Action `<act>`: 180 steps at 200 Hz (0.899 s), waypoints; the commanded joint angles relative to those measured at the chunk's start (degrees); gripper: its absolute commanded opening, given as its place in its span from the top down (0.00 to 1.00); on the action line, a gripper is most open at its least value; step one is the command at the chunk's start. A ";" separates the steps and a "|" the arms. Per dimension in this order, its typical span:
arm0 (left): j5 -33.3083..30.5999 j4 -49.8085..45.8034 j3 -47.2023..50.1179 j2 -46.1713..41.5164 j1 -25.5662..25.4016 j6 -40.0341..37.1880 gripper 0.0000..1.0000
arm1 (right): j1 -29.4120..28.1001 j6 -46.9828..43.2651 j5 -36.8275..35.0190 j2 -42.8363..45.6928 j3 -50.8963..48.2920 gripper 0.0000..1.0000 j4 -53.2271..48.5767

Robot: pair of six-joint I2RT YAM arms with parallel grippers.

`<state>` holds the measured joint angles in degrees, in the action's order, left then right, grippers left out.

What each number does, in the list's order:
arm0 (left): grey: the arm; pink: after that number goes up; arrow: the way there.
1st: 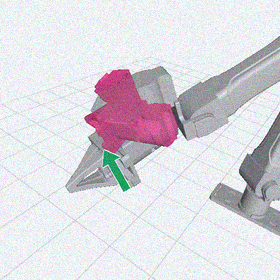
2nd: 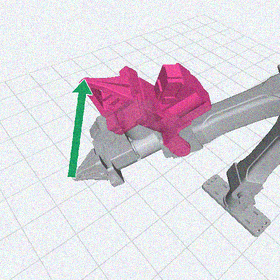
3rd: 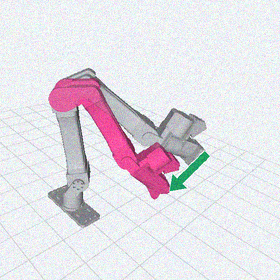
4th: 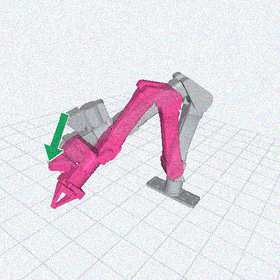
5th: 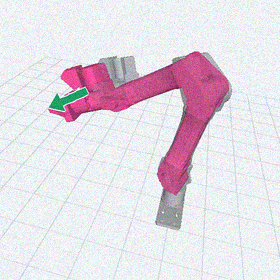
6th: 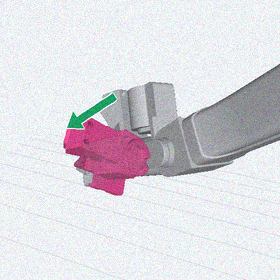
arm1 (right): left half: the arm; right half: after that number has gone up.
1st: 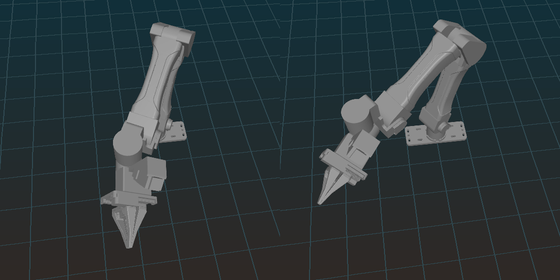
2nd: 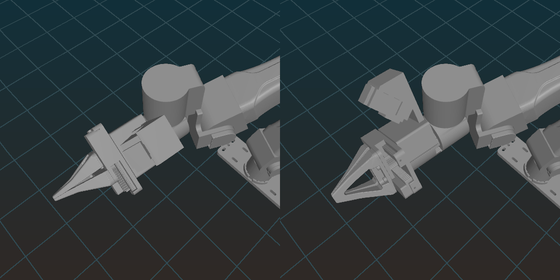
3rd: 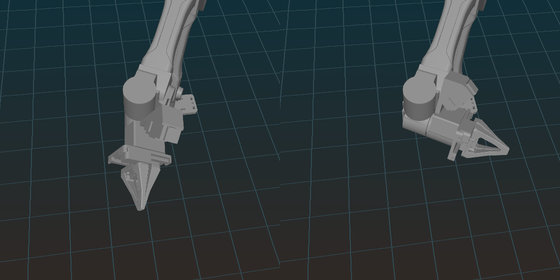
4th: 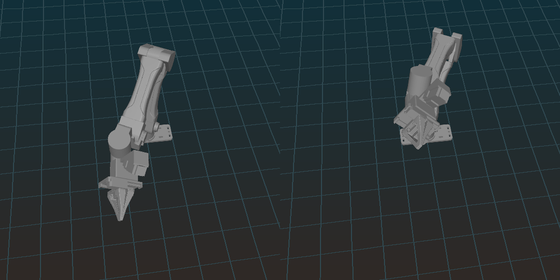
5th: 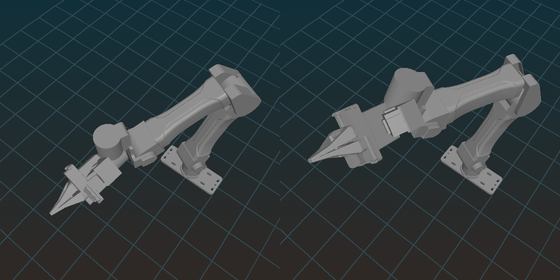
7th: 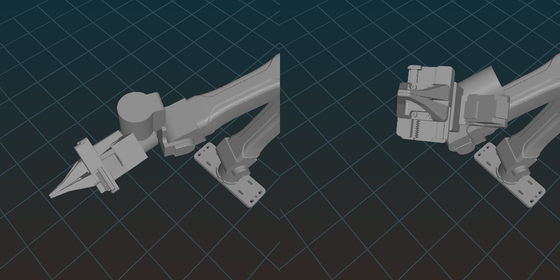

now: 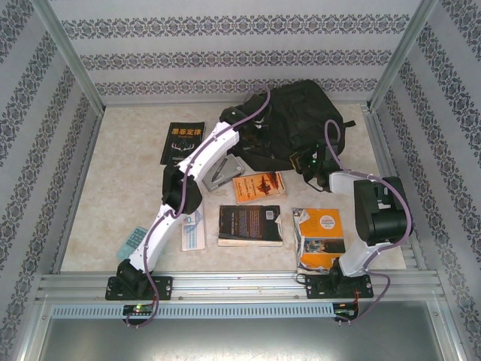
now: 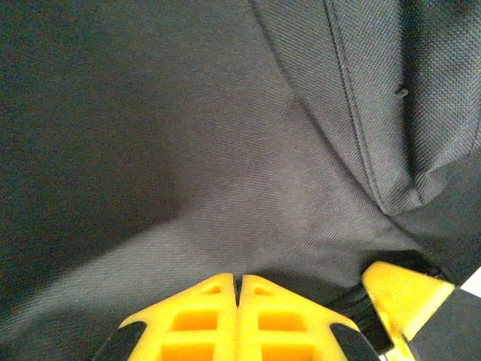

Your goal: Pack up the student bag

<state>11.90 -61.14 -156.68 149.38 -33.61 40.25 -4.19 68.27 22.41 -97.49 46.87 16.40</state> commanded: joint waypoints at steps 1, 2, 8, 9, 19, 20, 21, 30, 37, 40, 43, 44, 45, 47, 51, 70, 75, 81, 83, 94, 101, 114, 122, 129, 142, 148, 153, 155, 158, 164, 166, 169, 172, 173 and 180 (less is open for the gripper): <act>-4.17 -2.57 -1.17 -3.09 2.20 -2.54 1.00 | 2.30 -6.19 -0.63 -0.03 3.61 1.00 -8.64; -4.17 -2.57 -1.17 -3.07 2.21 -2.63 1.00 | 2.32 -6.29 -0.62 -0.05 3.81 1.00 -8.87; -4.09 -2.77 -1.17 -3.17 2.52 -2.68 1.00 | 2.80 -7.18 -0.54 -0.45 4.83 1.00 -10.28; -4.13 -2.81 -1.17 -3.20 2.55 -2.70 1.00 | 2.88 -7.32 -0.54 -0.48 5.04 1.00 -10.53; -4.10 -3.00 -1.17 -3.30 2.91 -2.93 1.00 | 3.53 -8.71 -0.46 -1.05 6.75 1.00 -12.66; -4.13 -3.05 -1.17 -3.30 2.92 -2.96 1.00 | 3.59 -8.87 -0.45 -1.08 6.97 1.00 -12.86; -4.15 -3.03 -1.17 -3.31 2.97 -2.97 1.00 | 3.67 -8.95 -0.45 -1.19 7.12 1.00 -13.09; -4.37 -3.26 -1.16 -3.44 3.27 -3.31 1.00 | 4.15 -10.36 -0.29 -1.93 9.08 1.00 -15.34; -4.65 -3.44 -1.17 -3.55 3.52 -3.58 1.00 | 4.40 -11.67 -0.03 -2.79 10.88 1.00 -17.36; -4.79 -3.54 -1.17 -3.58 3.61 -3.68 1.00 | 4.52 -12.32 0.04 -3.12 11.47 1.00 -18.34; -4.89 -3.65 -1.13 -3.62 3.63 -3.86 1.00 | 4.66 -12.82 0.08 -3.44 12.50 1.00 -19.35; -4.97 -3.69 -1.15 -3.64 3.68 -3.91 1.00 | 4.68 -13.03 0.08 -3.60 12.78 1.00 -19.63; -5.05 -3.70 -1.16 -3.65 3.70 -3.93 1.00 | 4.74 -13.14 0.08 -3.72 13.06 1.00 -19.78; -5.11 -3.76 -1.17 -3.66 3.78 -3.88 1.00 | 4.79 -13.44 0.09 -4.01 13.55 1.00 -20.45; -5.28 -3.82 -1.17 -3.74 3.80 -3.99 1.00 | 4.95 -14.09 0.09 -4.52 14.42 1.00 -21.50; -5.48 -3.93 -1.10 -4.09 3.98 -4.48 1.00 | 5.57 -15.94 -0.05 -6.38 17.86 1.00 -25.06; -5.42 -3.87 -1.17 -4.18 3.99 -4.57 1.00 | 5.67 -16.25 -0.20 -6.78 18.38 1.00 -25.83; -5.29 -3.84 -1.16 -4.31 3.98 -4.65 1.00 | 5.81 -16.77 -0.26 -7.13 19.29 1.00 -26.71; -5.19 -3.75 -1.17 -4.35 3.99 -4.65 1.00 | 5.84 -16.94 -0.33 -7.39 19.55 1.00 -27.00; -4.80 -3.53 -1.17 -4.58 3.98 -4.79 1.00 | 5.92 -18.42 -0.57 -8.33 21.41 0.99 -29.17; -4.74 -3.43 -1.17 -4.72 3.98 -4.91 1.00 | 5.97 -19.72 -0.62 -9.22 23.16 0.97 -31.34; -4.81 -3.46 -1.17 -5.05 3.97 -5.18 1.00 | 6.20 -23.27 -1.78 -10.56 27.06 0.96 -36.24; -4.87 -3.57 -1.19 -5.31 3.96 -5.31 1.00 | 6.36 -25.15 -3.08 -11.00 28.90 0.95 -38.80; -4.60 -3.58 -1.17 -5.32 3.90 -5.30 1.00 | 6.60 -26.07 -4.09 -11.22 30.02 0.94 -40.44; -3.46 -3.24 -1.17 -5.33 3.59 -5.34 1.00 | 6.83 -26.01 -3.50 -10.76 30.41 0.85 -40.80; -2.94 -2.97 -1.17 -5.26 3.25 -5.35 1.00 | 6.77 -25.31 -2.13 -10.26 30.03 0.76 -40.17; -2.49 -2.64 -1.18 -5.23 2.86 -5.41 1.00 | 6.65 -24.36 -1.07 -9.71 29.46 0.66 -39.43; -2.32 -2.53 -1.17 -5.24 2.85 -5.41 1.00 | 6.58 -23.94 -0.75 -9.42 29.10 0.63 -39.04; -2.00 -2.36 -1.15 -5.24 2.69 -5.33 1.00 | 6.52 -23.25 -0.19 -8.94 28.63 0.59 -38.52; -1.46 -1.96 -1.17 -5.22 2.21 -5.11 1.00 | 6.27 -22.16 0.65 -7.74 27.57 0.53 -37.58; -1.05 -1.81 -1.17 -5.21 2.07 -5.03 1.00 | 6.18 -21.74 0.80 -7.24 27.15 0.51 -37.30; -0.72 -1.59 -1.17 -5.24 1.91 -4.88 1.00 | 6.06 -21.09 1.09 -6.47 26.54 0.49 -36.87; -0.18 -1.38 -1.17 -5.24 1.73 -4.64 1.00 | 5.91 -20.43 1.24 -5.61 25.87 0.47 -36.42; -0.02 -1.32 -1.13 -5.24 1.67 -4.56 1.00 | 5.93 -20.22 1.28 -5.30 25.67 0.45 -36.30; 0.83 -0.90 -1.24 -5.33 1.23 -4.19 1.00 | 5.56 -18.73 1.12 -3.09 24.18 0.42 -35.37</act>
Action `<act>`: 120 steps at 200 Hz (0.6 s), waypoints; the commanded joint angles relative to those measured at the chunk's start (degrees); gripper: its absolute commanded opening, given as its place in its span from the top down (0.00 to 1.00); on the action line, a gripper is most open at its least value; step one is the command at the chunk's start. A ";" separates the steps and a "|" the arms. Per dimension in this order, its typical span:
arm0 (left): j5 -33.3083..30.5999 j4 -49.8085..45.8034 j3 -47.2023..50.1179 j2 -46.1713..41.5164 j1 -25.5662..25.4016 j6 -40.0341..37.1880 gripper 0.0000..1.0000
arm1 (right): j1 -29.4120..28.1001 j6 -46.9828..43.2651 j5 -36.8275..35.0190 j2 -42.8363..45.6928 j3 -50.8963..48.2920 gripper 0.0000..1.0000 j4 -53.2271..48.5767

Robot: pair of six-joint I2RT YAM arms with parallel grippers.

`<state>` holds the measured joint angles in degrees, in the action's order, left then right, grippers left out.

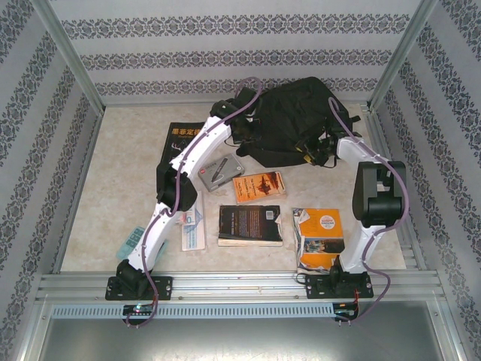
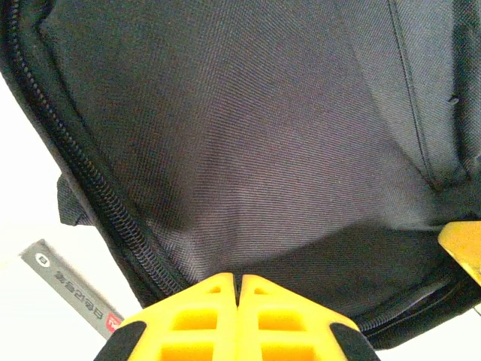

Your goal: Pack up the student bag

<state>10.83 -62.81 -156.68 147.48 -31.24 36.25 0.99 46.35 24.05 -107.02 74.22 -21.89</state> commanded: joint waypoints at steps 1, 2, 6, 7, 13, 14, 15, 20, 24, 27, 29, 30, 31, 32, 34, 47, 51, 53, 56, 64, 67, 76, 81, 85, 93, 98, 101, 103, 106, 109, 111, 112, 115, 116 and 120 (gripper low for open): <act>1.95 0.80 -1.25 -3.43 -1.20 -0.16 1.00 | 0.35 3.43 -0.55 6.76 -3.44 0.41 2.96; 2.02 0.82 -1.25 -3.38 -1.33 -0.14 1.00 | 0.29 3.72 -0.66 7.10 -3.72 0.41 3.02; 2.41 0.99 -1.26 -3.50 -1.48 0.05 1.00 | 0.12 4.75 -1.04 8.50 -4.71 0.36 3.31; 2.43 1.05 -1.26 -3.51 -1.51 0.05 1.00 | 0.05 5.13 -1.12 8.85 -5.01 0.36 3.42; 2.74 1.31 -1.26 -3.69 -1.96 0.35 1.00 | -0.17 7.12 -1.39 10.80 -6.83 0.34 4.17; 2.77 1.34 -1.26 -3.73 -2.01 0.42 1.00 | -0.23 7.45 -1.38 11.19 -7.08 0.34 4.28; 2.82 1.40 -1.26 -3.76 -2.08 0.41 1.00 | -0.26 7.84 -1.47 11.51 -7.34 0.33 4.39; 3.02 1.62 -1.26 -3.93 -2.32 0.60 1.00 | -0.64 9.76 -1.98 13.22 -8.65 0.26 4.89; 3.06 1.80 -1.34 -4.01 -2.60 0.74 1.00 | -0.91 11.37 -2.30 14.51 -9.60 0.25 5.23; 3.25 1.89 -1.35 -4.22 -2.74 0.82 1.00 | -1.12 12.59 -2.75 15.41 -10.30 0.24 5.47; 3.30 1.98 -1.35 -4.29 -2.83 0.90 1.00 | -1.22 13.50 -2.91 15.76 -10.71 0.24 5.57; 3.31 2.03 -1.35 -4.30 -2.84 1.00 1.00 | -1.33 13.72 -2.98 16.09 -10.95 0.24 5.64; 3.36 2.05 -1.35 -4.34 -2.98 1.05 1.00 | -1.38 14.18 -3.10 16.38 -11.21 0.24 5.81; 3.47 2.11 -1.35 -4.37 -3.01 1.03 1.00 | -1.45 14.55 -3.12 16.66 -11.42 0.24 5.90; 3.62 2.19 -1.32 -4.45 -3.09 1.11 1.00 | -1.55 15.26 -3.13 17.17 -11.78 0.24 6.16; 3.84 2.87 -1.43 -5.06 -3.63 1.64 1.00 | -2.58 19.47 -2.70 19.66 -13.98 0.26 7.58; 3.86 3.14 -1.43 -5.30 -3.84 1.79 1.00 | -2.93 20.57 -2.62 20.15 -14.37 0.27 7.87; 3.92 3.24 -1.39 -5.39 -3.87 1.85 1.00 | -3.10 21.18 -2.68 20.46 -14.67 0.27 7.97; 3.93 3.41 -1.49 -5.58 -3.91 1.93 1.00 | -3.37 21.84 -2.63 20.97 -14.98 0.28 8.21; 4.08 3.92 -1.52 -6.09 -4.06 2.09 1.00 | -3.95 22.94 -2.69 22.06 -15.77 0.29 8.69; 4.06 4.04 -1.52 -6.33 -4.08 2.15 1.00 | -4.17 23.40 -2.76 22.55 -15.98 0.29 8.79; 3.78 4.46 -1.59 -7.03 -4.09 2.41 1.00 | -4.50 24.25 -2.95 23.73 -16.66 0.30 9.10; 3.56 4.74 -1.61 -7.42 -4.09 2.51 1.00 | -4.64 24.40 -3.13 24.48 -17.04 0.31 9.51; 3.46 4.88 -1.61 -7.79 -4.09 2.53 1.00 | -4.68 24.47 -3.29 25.04 -17.35 0.31 9.77; 3.28 5.13 -1.59 -8.46 -4.09 2.60 1.00 | -4.82 24.46 -3.65 25.85 -17.69 0.31 9.71; 3.23 5.35 -1.61 -8.87 -4.13 2.58 1.00 | -4.78 24.41 -3.89 26.21 -17.74 0.32 9.35; 3.17 5.41 -1.61 -9.06 -4.10 2.63 1.00 | -4.78 24.49 -3.86 26.51 -17.85 0.32 9.24; 3.15 5.48 -1.61 -9.23 -4.09 2.65 1.00 | -4.78 24.49 -3.78 26.62 -17.87 0.32 9.17; 3.18 5.55 -1.61 -9.45 -4.16 2.70 1.00 | -4.77 24.59 -3.68 26.75 -17.94 0.32 9.21; 3.28 5.66 -1.61 -9.63 -4.10 2.72 1.00 | -4.77 24.66 -3.53 26.96 -17.96 0.32 9.26; 3.35 5.65 -1.65 -9.72 -4.11 2.74 1.00 | -4.77 24.73 -3.37 27.02 -18.03 0.32 9.29; 3.34 5.66 -1.63 -9.78 -4.14 2.76 1.00 | -4.77 24.79 -3.30 27.08 -18.04 0.32 9.35; 3.40 5.75 -1.63 -9.98 -4.17 2.84 1.00 | -4.77 24.84 -3.10 27.20 -18.11 0.32 9.31; 3.49 5.76 -1.62 -10.04 -4.22 2.85 1.00 | -4.77 24.88 -3.03 27.21 -18.12 0.32 9.27; 3.64 5.78 -1.59 -10.25 -4.32 2.86 1.00 | -4.77 25.15 -2.78 27.39 -18.14 0.32 9.24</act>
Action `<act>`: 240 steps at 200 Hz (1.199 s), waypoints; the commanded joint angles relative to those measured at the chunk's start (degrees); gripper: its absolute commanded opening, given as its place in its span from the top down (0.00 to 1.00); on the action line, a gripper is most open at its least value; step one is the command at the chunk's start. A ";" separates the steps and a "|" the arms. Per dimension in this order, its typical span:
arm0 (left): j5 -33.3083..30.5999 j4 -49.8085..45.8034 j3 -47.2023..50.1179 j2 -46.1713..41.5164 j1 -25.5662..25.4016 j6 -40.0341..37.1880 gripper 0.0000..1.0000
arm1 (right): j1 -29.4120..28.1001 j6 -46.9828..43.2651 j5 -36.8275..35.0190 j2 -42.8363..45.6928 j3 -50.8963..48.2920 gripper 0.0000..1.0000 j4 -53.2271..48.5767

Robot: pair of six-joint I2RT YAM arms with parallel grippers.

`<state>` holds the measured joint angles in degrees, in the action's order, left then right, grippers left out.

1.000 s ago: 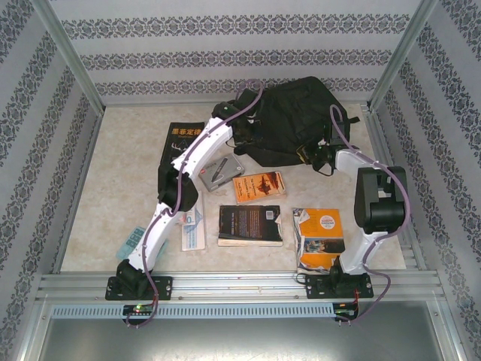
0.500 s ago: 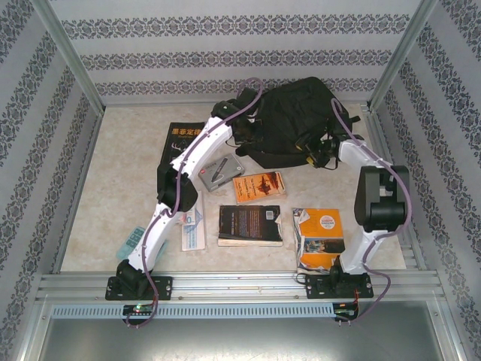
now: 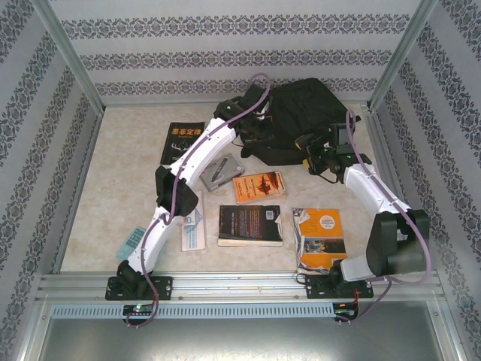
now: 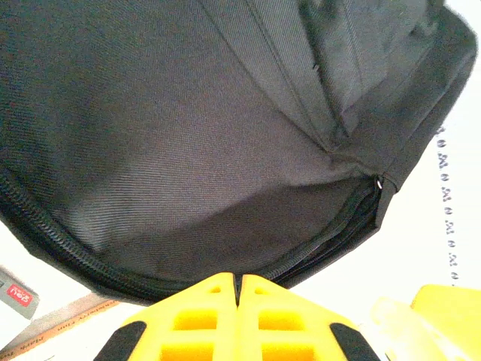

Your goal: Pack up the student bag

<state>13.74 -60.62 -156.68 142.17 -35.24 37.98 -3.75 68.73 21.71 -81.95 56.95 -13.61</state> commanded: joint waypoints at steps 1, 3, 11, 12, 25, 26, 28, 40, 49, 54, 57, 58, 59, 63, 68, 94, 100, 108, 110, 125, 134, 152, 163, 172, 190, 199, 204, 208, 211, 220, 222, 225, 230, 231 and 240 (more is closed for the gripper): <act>0.79 3.58 -1.60 -4.96 -0.29 1.13 1.00 | -0.07 2.84 -0.35 2.37 -0.87 0.32 0.95; 0.88 3.62 -1.65 -5.08 -0.31 1.18 1.00 | -0.11 3.00 -0.25 2.44 -0.87 0.32 1.02; 1.32 3.64 -1.64 -5.34 -0.65 1.24 1.00 | -0.20 3.39 0.44 2.75 -0.87 0.32 0.95; 1.31 3.61 -1.67 -5.42 -0.72 1.23 1.00 | -0.25 3.50 0.48 2.80 -0.87 0.32 0.95; 2.30 3.35 -1.69 -5.72 -1.49 1.47 1.00 | -0.58 3.91 0.82 3.65 -0.71 0.32 0.23; 2.37 3.29 -1.70 -5.74 -1.53 1.48 1.00 | -0.67 3.94 0.79 3.88 -0.70 0.32 0.00; 2.55 3.18 -1.70 -5.71 -1.70 1.49 1.00 | -0.70 3.99 0.75 3.98 -0.70 0.32 -0.14; 3.25 2.35 -1.65 -6.02 -2.85 1.58 1.00 | -1.18 4.75 0.25 5.42 -0.75 0.31 -1.10; 3.23 1.32 -1.61 -6.15 -3.89 1.54 1.00 | -1.62 5.37 0.01 6.60 -1.08 0.31 -1.68; 3.31 0.75 -1.61 -6.27 -4.44 1.50 1.00 | -1.86 5.83 -0.24 7.14 -1.34 0.31 -2.13; 3.27 0.36 -1.61 -6.29 -4.78 1.49 1.00 | -2.01 6.07 -0.31 7.50 -1.42 0.31 -2.47; 3.25 0.25 -1.61 -6.29 -4.85 1.44 1.00 | -2.03 6.11 -0.33 7.59 -1.45 0.31 -2.65; 3.24 0.12 -1.61 -6.33 -4.98 1.38 1.00 | -2.08 6.22 -0.39 7.68 -1.51 0.31 -2.78; 3.18 -0.31 -1.61 -6.30 -5.44 1.32 1.00 | -2.31 6.61 -0.56 8.10 -1.71 0.31 -3.45; 3.14 -0.90 -1.61 -6.46 -5.93 1.23 1.00 | -2.55 7.16 -0.78 8.49 -1.87 0.31 -4.31; 3.36 -2.94 -1.61 -6.62 -7.70 1.81 1.00 | -3.87 8.00 -3.53 10.20 -2.36 0.36 -10.33; 3.57 -3.09 -1.54 -6.68 -7.97 1.84 1.00 | -4.02 8.08 -4.56 10.51 -2.66 0.37 -11.63; 3.71 -3.20 -1.52 -6.64 -8.32 1.83 1.00 | -4.16 8.09 -5.90 10.90 -3.31 0.39 -12.57; 3.63 -3.32 -1.54 -6.62 -8.45 1.77 1.00 | -4.12 8.09 -6.20 10.99 -3.53 0.40 -12.71; 3.33 -3.75 -1.40 -6.48 -9.09 1.62 1.00 | -3.52 7.99 -7.64 11.03 -5.12 0.42 -12.78; 3.16 -4.10 -1.42 -6.39 -9.46 1.53 1.00 | -2.83 8.00 -7.47 10.37 -5.90 0.42 -12.06; 2.55 -5.02 -1.32 -6.05 -10.31 1.49 1.00 | -2.08 6.84 -6.70 7.99 -5.91 0.42 -10.55; 2.12 -5.52 -1.21 -5.78 -10.68 1.23 1.00 | -1.73 5.32 -6.15 6.36 -5.49 0.43 -9.52; 1.84 -6.02 -1.10 -5.57 -11.02 1.09 1.00 | -1.45 4.70 -4.75 5.43 -5.64 0.44 -8.06; 1.64 -6.82 -0.91 -5.06 -11.40 0.94 1.00 | -1.44 4.03 -3.70 6.66 -6.94 0.47 -4.57; 1.67 -7.37 -0.91 -4.85 -11.43 0.90 1.00 | -1.44 3.65 -4.14 8.43 -7.60 0.48 -3.53; 1.70 -7.43 -0.84 -4.81 -11.41 0.86 1.00 | -1.50 3.33 -4.73 9.59 -7.72 0.49 -3.45; 1.64 -7.56 -0.82 -4.88 -11.50 0.83 1.00 | -1.44 3.18 -5.33 10.52 -7.81 0.50 -3.60; 1.61 -7.57 -0.84 -4.88 -11.56 0.82 1.00 | -1.39 3.09 -5.71 11.18 -7.86 0.51 -3.83; 1.57 -7.58 -0.82 -4.88 -11.54 0.62 1.00 | -1.19 3.04 -6.32 12.80 -7.83 0.52 -4.30; 1.58 -7.52 -0.82 -4.88 -11.52 0.68 1.00 | -1.11 3.07 -6.42 13.14 -7.84 0.52 -4.32; 1.60 -7.54 -0.74 -4.84 -11.59 0.55 1.00 | -1.06 3.19 -6.42 13.52 -7.77 0.53 -4.27; 1.65 -7.49 -0.77 -4.87 -11.60 0.56 1.00 | -0.92 3.39 -6.48 14.04 -7.70 0.53 -4.35; 1.73 -7.45 -0.71 -4.88 -11.60 0.58 1.00 | -0.87 3.41 -6.49 14.12 -7.67 0.53 -4.34; 2.13 -7.33 -0.64 -4.72 -11.68 0.64 1.00 | -0.94 3.81 -6.62 14.23 -7.08 0.53 -4.67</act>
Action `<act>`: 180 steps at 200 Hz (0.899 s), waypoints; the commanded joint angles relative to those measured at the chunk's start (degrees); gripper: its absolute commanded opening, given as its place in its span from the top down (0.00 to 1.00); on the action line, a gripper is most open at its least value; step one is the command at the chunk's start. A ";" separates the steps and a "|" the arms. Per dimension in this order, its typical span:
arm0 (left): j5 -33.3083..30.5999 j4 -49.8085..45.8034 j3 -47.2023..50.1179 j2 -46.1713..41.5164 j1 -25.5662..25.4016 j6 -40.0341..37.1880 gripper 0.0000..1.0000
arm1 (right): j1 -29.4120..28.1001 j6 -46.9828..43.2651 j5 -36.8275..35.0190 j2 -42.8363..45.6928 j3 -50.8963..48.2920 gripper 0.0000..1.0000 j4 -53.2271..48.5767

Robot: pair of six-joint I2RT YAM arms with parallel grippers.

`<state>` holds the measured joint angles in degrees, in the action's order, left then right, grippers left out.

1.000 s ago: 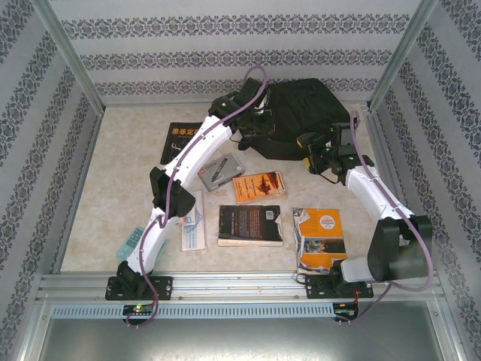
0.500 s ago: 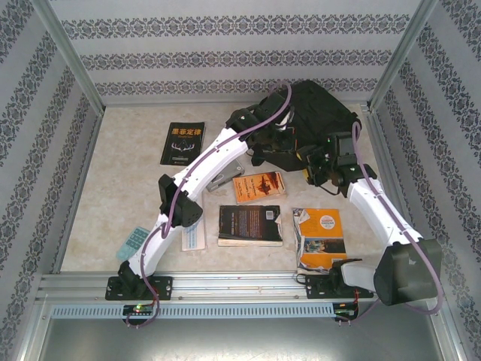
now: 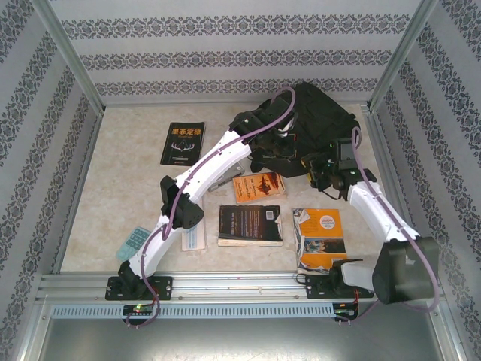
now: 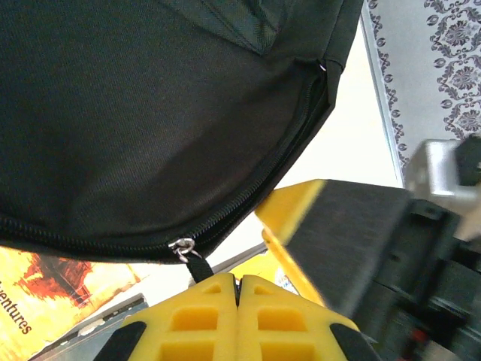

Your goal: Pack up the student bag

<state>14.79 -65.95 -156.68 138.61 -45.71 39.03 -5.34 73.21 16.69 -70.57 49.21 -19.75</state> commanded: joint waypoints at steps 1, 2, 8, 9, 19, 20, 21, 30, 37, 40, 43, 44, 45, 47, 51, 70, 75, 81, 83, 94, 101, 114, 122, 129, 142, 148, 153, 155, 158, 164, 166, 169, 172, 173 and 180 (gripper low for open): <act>1.15 -1.95 -0.64 -1.19 -1.22 -0.38 1.00 | 0.63 -0.64 -1.58 2.78 0.64 0.53 1.43; 1.18 -1.92 -0.64 -1.17 -1.22 -0.37 1.00 | 0.61 -0.63 -1.58 2.75 0.76 0.53 1.36; 1.42 -1.77 -0.64 -1.10 -1.21 -0.30 1.00 | 0.61 -0.37 -1.40 2.22 1.22 0.52 1.29; 1.49 -1.74 -0.60 -1.08 -1.22 -0.28 1.00 | 0.60 -0.32 -1.36 2.12 1.27 0.52 1.29; 1.69 -1.56 -0.64 -1.06 -1.37 -0.28 1.00 | 0.60 0.31 -0.45 0.48 2.14 0.51 1.25; 1.67 -1.55 -0.64 -1.06 -1.38 -0.27 1.00 | 0.60 0.42 -0.35 0.23 2.17 0.51 1.22; 1.66 -1.55 -0.64 -1.06 -1.39 -0.27 1.00 | 0.60 0.47 -0.26 0.02 2.28 0.51 1.21; 1.60 -1.48 -0.64 -1.05 -1.40 -0.27 1.00 | 0.53 1.23 0.96 -2.00 2.89 0.50 1.21; 1.48 -1.53 -0.64 -0.95 -1.42 -0.29 1.00 | 0.36 1.81 1.83 -3.50 3.21 0.49 1.29; 1.32 -1.55 -0.64 -0.97 -1.35 -0.29 1.00 | 0.22 2.06 2.05 -4.06 3.34 0.49 1.29; 1.26 -1.55 -0.60 -0.96 -1.41 -0.40 1.00 | 0.02 2.34 2.16 -4.58 3.48 0.49 1.36; 1.23 -1.59 -0.62 -0.96 -1.45 -0.38 1.00 | -0.04 2.40 2.18 -4.71 3.50 0.49 1.32; 1.18 -1.57 -0.63 -0.88 -1.42 -0.37 1.00 | -0.12 2.43 2.20 -4.87 3.51 0.49 1.31; 1.11 -1.55 -0.60 -0.81 -1.40 -0.36 1.00 | -0.24 2.52 2.21 -5.16 3.56 0.49 1.38; 0.99 -1.55 -0.63 -0.88 -1.44 -0.35 1.00 | -0.57 2.70 2.13 -5.67 3.71 0.49 1.46; 1.11 -1.44 -0.60 -0.69 -1.40 -0.43 1.00 | -2.32 2.28 0.71 -7.18 4.21 0.51 1.44; 1.12 -1.37 -0.64 -0.66 -1.40 -0.48 1.00 | -2.72 1.96 0.24 -7.47 4.45 0.52 1.18; 0.96 -1.41 -0.64 -0.49 -1.40 -0.59 1.00 | -2.95 1.43 -0.18 -7.88 4.57 0.55 0.99; 0.88 -1.42 -0.62 -0.52 -1.33 -0.57 1.00 | -2.99 1.26 -0.37 -7.93 4.58 0.56 0.95; 0.65 -1.43 -0.56 -0.35 -1.22 -0.67 1.00 | -2.92 0.18 -1.14 -8.51 4.47 0.65 0.39; 0.54 -1.58 -0.59 -0.16 -1.11 -0.81 1.00 | -2.83 -0.73 -1.77 -8.73 4.35 0.72 0.05; 0.10 -1.90 -0.64 0.02 -0.72 -1.01 1.00 | -2.74 -2.40 -2.87 -9.19 4.09 0.84 -0.85; -0.28 -2.25 -0.60 0.21 -0.46 -1.17 1.00 | -2.72 -3.37 -3.20 -9.49 3.89 0.89 -1.20; -0.81 -2.64 -0.56 0.26 -0.19 -1.31 1.00 | -2.66 -4.11 -3.39 -9.74 3.64 0.94 -1.29; -1.67 -3.43 -0.55 0.37 0.42 -1.66 1.00 | -2.61 -5.34 -3.70 -10.24 3.19 1.00 -1.51; -1.93 -3.78 -0.55 0.35 0.69 -1.75 1.00 | -2.57 -5.96 -3.94 -10.41 3.01 1.00 -1.57; -2.20 -4.06 -0.56 0.35 0.95 -1.97 1.00 | -2.44 -6.40 -4.03 -10.61 2.89 1.00 -1.56; -2.39 -4.20 -0.56 0.35 1.08 -2.06 1.00 | -2.47 -6.59 -4.07 -10.70 2.84 1.00 -1.60; -2.69 -4.37 -0.56 0.35 1.19 -2.15 1.00 | -2.40 -6.81 -4.11 -10.77 2.82 1.00 -1.61; -3.29 -4.72 -0.55 0.28 1.45 -2.44 1.00 | -2.31 -7.29 -4.20 -10.97 2.70 1.00 -1.59; -3.39 -4.91 -0.55 0.20 1.56 -2.59 1.00 | -2.24 -7.42 -4.21 -10.99 2.66 1.00 -1.56; -3.81 -5.04 -0.55 0.22 1.70 -2.75 1.00 | -2.23 -7.66 -4.28 -11.01 2.59 1.00 -1.60; -4.14 -5.29 -0.51 0.19 1.80 -2.87 1.00 | -2.22 -7.83 -4.30 -11.13 2.57 1.00 -1.61; -4.19 -5.31 -0.53 0.14 1.87 -2.93 1.00 | -2.22 -7.91 -4.30 -11.20 2.56 1.00 -1.61; -4.61 -5.73 -0.55 0.04 2.26 -3.14 1.00 | -2.13 -8.38 -4.24 -11.39 2.51 1.00 -1.52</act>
<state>12.82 -69.01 -156.57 139.63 -45.10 37.87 -8.03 68.62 15.66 -80.49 52.25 -19.05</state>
